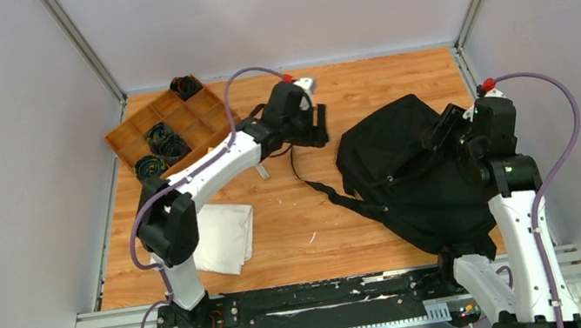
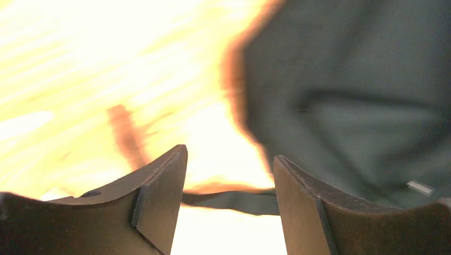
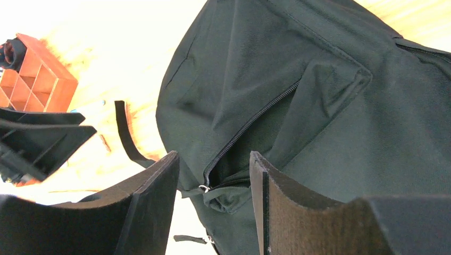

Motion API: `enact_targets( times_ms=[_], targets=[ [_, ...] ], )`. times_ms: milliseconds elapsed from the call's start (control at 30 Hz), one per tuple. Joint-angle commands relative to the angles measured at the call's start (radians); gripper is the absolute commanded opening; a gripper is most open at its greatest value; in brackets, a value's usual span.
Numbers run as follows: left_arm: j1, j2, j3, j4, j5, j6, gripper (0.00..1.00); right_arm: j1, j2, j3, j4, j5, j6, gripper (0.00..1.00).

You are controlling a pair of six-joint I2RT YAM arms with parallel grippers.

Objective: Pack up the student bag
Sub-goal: Place the stationery in the student bag, then pick up the stationery from the center of the board.

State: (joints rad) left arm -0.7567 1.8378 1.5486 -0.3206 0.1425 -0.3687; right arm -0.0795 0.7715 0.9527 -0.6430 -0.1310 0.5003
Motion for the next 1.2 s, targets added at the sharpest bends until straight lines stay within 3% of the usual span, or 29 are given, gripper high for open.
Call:
enact_targets(
  times_ms=[0,67,167,333,667,967,1167],
  targets=[
    [0.085,-0.039,-0.115,-0.178,-0.512,-0.070,0.67,0.015,0.021,0.033,0.018,-0.064,-0.019,0.55],
    [0.097,-0.045,-0.149,-0.225,-0.629,-0.111,0.68,0.015,0.030,0.013,0.040,-0.077,-0.010,0.55],
    [0.120,-0.029,-0.181,-0.254,-0.652,-0.209,0.69,0.015,0.042,-0.016,0.070,-0.105,0.005,0.55],
    [0.173,0.012,-0.225,-0.233,-0.594,-0.288,0.75,0.015,0.047,-0.030,0.072,-0.117,-0.002,0.55],
    [0.227,0.099,-0.324,-0.103,-0.474,-0.420,0.63,0.015,0.040,-0.046,0.066,-0.117,-0.004,0.55],
    [0.222,0.052,-0.322,-0.070,-0.384,-0.328,0.23,0.015,0.024,-0.019,0.048,-0.137,-0.010,0.56],
    [0.205,-0.088,-0.312,-0.014,-0.110,-0.185,0.13,0.017,0.065,-0.013,0.129,-0.341,0.008,0.55]
  ],
)
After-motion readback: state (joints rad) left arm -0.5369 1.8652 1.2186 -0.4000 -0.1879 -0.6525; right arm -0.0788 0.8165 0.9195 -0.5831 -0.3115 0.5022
